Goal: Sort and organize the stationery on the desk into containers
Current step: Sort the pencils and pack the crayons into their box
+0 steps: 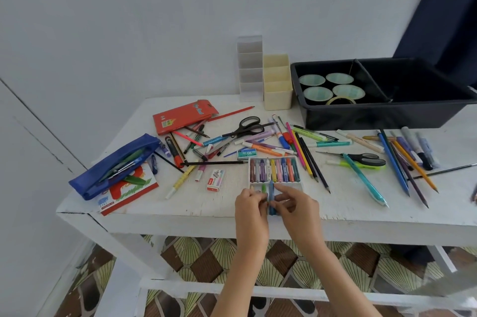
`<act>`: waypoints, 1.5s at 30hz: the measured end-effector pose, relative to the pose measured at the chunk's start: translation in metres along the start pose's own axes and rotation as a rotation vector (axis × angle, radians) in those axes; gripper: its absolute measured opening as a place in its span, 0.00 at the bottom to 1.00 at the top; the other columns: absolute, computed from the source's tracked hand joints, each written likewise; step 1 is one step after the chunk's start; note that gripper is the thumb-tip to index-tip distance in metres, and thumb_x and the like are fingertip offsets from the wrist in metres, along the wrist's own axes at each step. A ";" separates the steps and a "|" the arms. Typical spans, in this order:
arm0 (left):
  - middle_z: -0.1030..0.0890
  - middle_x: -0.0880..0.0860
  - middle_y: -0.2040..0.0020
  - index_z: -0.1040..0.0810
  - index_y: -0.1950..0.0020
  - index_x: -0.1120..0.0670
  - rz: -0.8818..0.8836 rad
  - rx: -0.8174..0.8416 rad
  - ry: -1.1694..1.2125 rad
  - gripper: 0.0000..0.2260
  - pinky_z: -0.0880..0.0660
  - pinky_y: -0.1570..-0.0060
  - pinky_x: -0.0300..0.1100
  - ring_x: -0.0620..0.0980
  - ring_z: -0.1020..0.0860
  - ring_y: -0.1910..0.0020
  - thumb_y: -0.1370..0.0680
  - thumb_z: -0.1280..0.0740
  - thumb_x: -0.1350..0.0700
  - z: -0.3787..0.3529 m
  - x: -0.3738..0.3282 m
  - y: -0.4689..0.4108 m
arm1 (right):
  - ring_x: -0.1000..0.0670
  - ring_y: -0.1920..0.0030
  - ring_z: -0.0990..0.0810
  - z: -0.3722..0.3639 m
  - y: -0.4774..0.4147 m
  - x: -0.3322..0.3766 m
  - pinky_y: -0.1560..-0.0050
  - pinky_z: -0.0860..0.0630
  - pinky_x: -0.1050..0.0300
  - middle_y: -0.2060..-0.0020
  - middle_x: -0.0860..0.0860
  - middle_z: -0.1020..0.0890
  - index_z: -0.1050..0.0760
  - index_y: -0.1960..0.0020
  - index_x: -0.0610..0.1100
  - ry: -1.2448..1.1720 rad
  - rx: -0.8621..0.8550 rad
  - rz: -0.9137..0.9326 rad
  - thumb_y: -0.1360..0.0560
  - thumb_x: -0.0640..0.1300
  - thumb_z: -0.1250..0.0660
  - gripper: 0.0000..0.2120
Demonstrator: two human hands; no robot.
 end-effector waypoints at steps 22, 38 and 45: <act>0.22 0.51 0.51 0.22 0.46 0.54 0.089 -0.075 0.285 0.09 0.27 0.53 0.29 0.45 0.23 0.52 0.20 0.40 0.62 0.062 0.040 -0.030 | 0.59 0.65 0.26 -0.029 -0.041 0.032 0.67 0.35 0.71 0.56 0.51 0.19 0.19 0.51 0.46 0.224 0.054 -0.029 0.24 0.39 0.35 0.07; 0.20 0.50 0.56 0.23 0.51 0.52 0.327 -0.485 0.266 0.06 0.25 0.60 0.32 0.46 0.22 0.57 0.21 0.38 0.60 0.181 0.153 -0.100 | 0.50 0.63 0.27 -0.239 -0.104 0.146 0.60 0.33 0.60 0.63 0.45 0.22 0.22 0.59 0.41 0.230 0.497 0.197 0.23 0.37 0.39 0.09; 0.19 0.52 0.52 0.21 0.46 0.56 0.395 -0.470 0.246 0.08 0.27 0.60 0.26 0.46 0.22 0.55 0.21 0.38 0.60 0.182 0.176 -0.103 | 0.46 0.54 0.21 -0.288 -0.113 0.136 0.55 0.23 0.52 0.55 0.45 0.20 0.24 0.51 0.38 0.311 0.443 0.034 0.24 0.35 0.37 0.04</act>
Point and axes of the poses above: each hand's wrist, its own y-axis away from the middle knuckle, its own z-axis out of the back of the hand, x = y × z, the point moved 2 cm from there along -y, towards the middle knuckle
